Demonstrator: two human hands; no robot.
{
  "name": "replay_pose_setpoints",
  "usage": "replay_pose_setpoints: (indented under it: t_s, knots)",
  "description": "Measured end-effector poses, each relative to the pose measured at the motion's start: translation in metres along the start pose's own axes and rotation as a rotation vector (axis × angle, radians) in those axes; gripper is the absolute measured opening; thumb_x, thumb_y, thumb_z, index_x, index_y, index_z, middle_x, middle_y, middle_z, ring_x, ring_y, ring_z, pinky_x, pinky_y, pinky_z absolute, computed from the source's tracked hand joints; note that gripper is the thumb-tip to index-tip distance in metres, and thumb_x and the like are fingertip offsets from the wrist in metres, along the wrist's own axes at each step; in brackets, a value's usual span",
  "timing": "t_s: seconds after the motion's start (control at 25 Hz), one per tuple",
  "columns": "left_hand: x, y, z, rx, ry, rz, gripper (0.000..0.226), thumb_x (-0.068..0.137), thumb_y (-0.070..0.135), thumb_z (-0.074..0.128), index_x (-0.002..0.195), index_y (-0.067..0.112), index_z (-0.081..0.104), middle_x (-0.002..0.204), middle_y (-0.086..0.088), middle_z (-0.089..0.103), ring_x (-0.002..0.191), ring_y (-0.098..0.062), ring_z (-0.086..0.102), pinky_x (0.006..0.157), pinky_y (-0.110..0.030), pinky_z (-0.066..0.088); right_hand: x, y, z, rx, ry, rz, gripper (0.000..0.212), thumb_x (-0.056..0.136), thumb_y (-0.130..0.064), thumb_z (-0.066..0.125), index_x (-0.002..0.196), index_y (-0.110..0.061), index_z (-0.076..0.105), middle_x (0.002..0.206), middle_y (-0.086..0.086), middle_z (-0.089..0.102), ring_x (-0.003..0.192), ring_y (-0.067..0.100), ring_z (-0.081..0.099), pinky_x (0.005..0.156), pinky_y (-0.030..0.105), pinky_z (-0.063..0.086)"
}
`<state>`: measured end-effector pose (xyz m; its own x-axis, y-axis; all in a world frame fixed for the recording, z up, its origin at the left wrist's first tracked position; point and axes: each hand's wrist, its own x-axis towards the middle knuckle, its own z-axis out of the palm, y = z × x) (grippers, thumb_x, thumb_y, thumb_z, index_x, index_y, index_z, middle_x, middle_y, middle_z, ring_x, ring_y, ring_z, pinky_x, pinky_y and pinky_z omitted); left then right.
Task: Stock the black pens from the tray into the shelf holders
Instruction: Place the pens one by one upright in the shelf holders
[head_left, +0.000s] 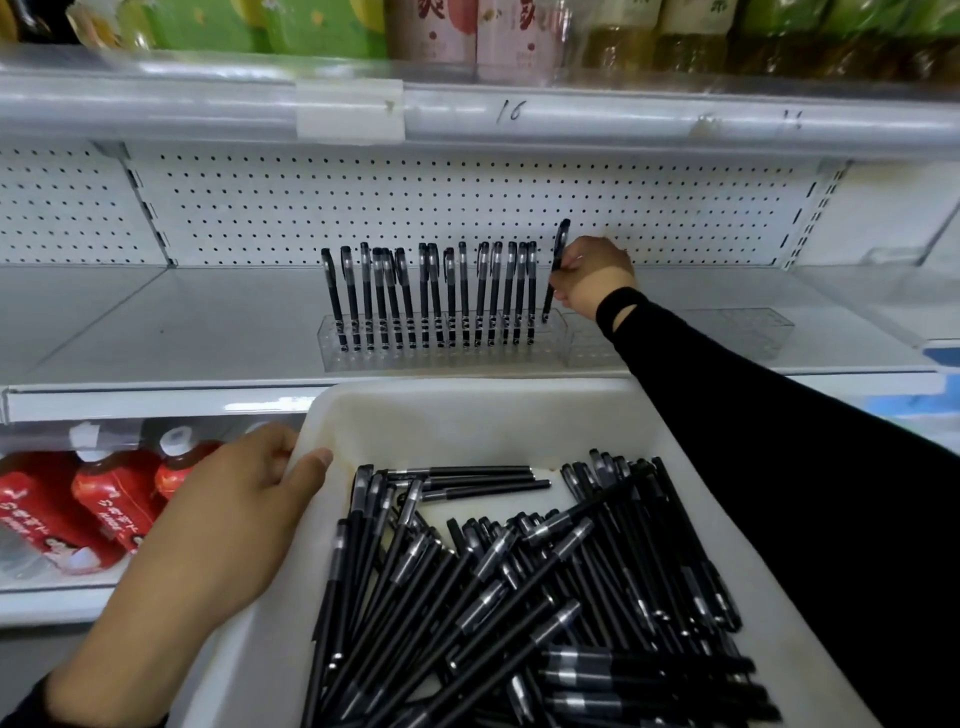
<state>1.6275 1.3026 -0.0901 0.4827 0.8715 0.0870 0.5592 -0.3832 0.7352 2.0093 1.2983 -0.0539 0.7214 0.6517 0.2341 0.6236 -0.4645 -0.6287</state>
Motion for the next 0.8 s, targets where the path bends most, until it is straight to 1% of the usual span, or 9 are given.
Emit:
replay_pose_setpoints:
  t_s: [0.04, 0.08, 0.12, 0.24, 0.28, 0.4, 0.6, 0.72, 0.8]
  knots:
    - [0.001, -0.001, 0.000, 0.000, -0.003, 0.000, 0.017, 0.095, 0.037, 0.056, 0.087, 0.026, 0.067, 0.068, 0.006, 0.072, 0.070, -0.013, 0.066, 0.065, -0.033, 0.047, 0.002, 0.001, 0.003, -0.025, -0.011, 0.007, 0.011, 0.093, -0.016, 0.063, 0.084, -0.012, 0.065, 0.100, 0.016, 0.074, 0.093, 0.031, 0.071, 0.089, 0.044, 0.057]
    - [0.002, -0.002, 0.001, 0.002, -0.003, 0.002, 0.018, 0.095, 0.037, 0.056, 0.086, 0.026, 0.067, 0.067, 0.006, 0.072, 0.070, -0.014, 0.066, 0.066, -0.034, 0.048, 0.004, 0.002, 0.005, -0.057, -0.019, 0.014, 0.010, 0.094, -0.017, 0.063, 0.092, -0.009, 0.069, 0.099, 0.015, 0.074, 0.092, 0.030, 0.071, 0.088, 0.040, 0.058]
    - [0.003, -0.003, 0.001, 0.006, -0.002, 0.004, 0.018, 0.095, 0.037, 0.056, 0.086, 0.026, 0.067, 0.066, 0.006, 0.072, 0.069, -0.014, 0.066, 0.066, -0.035, 0.048, 0.007, 0.003, 0.007, -0.109, -0.035, 0.021, 0.013, 0.093, -0.018, 0.064, 0.095, -0.007, 0.071, 0.096, 0.013, 0.075, 0.089, 0.028, 0.071, 0.086, 0.036, 0.057]
    - [0.004, -0.005, 0.001, 0.005, 0.005, 0.006, 0.018, 0.095, 0.037, 0.056, 0.086, 0.026, 0.067, 0.064, 0.007, 0.071, 0.069, -0.015, 0.066, 0.064, -0.034, 0.047, 0.011, 0.007, 0.011, -0.250, -0.082, 0.022, 0.017, 0.089, -0.021, 0.066, 0.087, -0.006, 0.073, 0.082, 0.009, 0.071, 0.076, 0.026, 0.066, 0.080, 0.030, 0.057]
    - [0.004, -0.005, 0.001, 0.005, 0.007, 0.007, 0.018, 0.095, 0.037, 0.056, 0.086, 0.026, 0.066, 0.063, 0.007, 0.071, 0.068, -0.014, 0.066, 0.064, -0.034, 0.047, 0.012, 0.007, 0.013, -0.261, -0.089, 0.024, 0.016, 0.088, -0.021, 0.067, 0.087, -0.006, 0.073, 0.081, 0.009, 0.070, 0.076, 0.026, 0.066, 0.078, 0.029, 0.056]
    - [0.003, -0.003, 0.002, -0.013, 0.009, 0.004, 0.017, 0.095, 0.035, 0.057, 0.085, 0.025, 0.066, 0.062, 0.011, 0.070, 0.065, -0.012, 0.065, 0.060, -0.032, 0.044, 0.012, 0.005, 0.015, -0.239, -0.094, 0.047, 0.017, 0.087, -0.022, 0.070, 0.094, -0.007, 0.075, 0.090, 0.009, 0.073, 0.081, 0.025, 0.067, 0.072, 0.024, 0.050]
    - [0.000, -0.001, 0.001, -0.007, 0.025, 0.009, 0.017, 0.095, 0.035, 0.057, 0.083, 0.026, 0.065, 0.065, 0.013, 0.071, 0.064, -0.009, 0.065, 0.058, -0.030, 0.041, 0.011, 0.005, 0.014, -0.253, -0.119, 0.101, 0.027, 0.085, -0.029, 0.075, 0.099, -0.006, 0.074, 0.093, 0.007, 0.073, 0.085, 0.024, 0.068, 0.077, 0.026, 0.054]
    - [0.001, -0.002, 0.001, 0.002, 0.024, 0.016, 0.019, 0.095, 0.035, 0.057, 0.082, 0.024, 0.065, 0.062, 0.011, 0.070, 0.061, -0.009, 0.063, 0.057, -0.030, 0.040, 0.003, 0.000, 0.002, -0.322, -0.142, 0.081, 0.030, 0.086, -0.035, 0.073, 0.093, -0.006, 0.072, 0.081, 0.006, 0.068, 0.073, 0.023, 0.065, 0.064, 0.025, 0.051]
    - [0.001, -0.002, 0.002, 0.001, 0.017, 0.011, 0.019, 0.095, 0.035, 0.057, 0.081, 0.025, 0.064, 0.060, 0.010, 0.069, 0.061, -0.010, 0.063, 0.057, -0.030, 0.039, -0.011, -0.005, -0.010, -0.351, -0.164, 0.048, 0.034, 0.088, -0.041, 0.070, 0.077, -0.011, 0.062, 0.069, 0.003, 0.058, 0.060, 0.018, 0.054, 0.052, 0.023, 0.041]
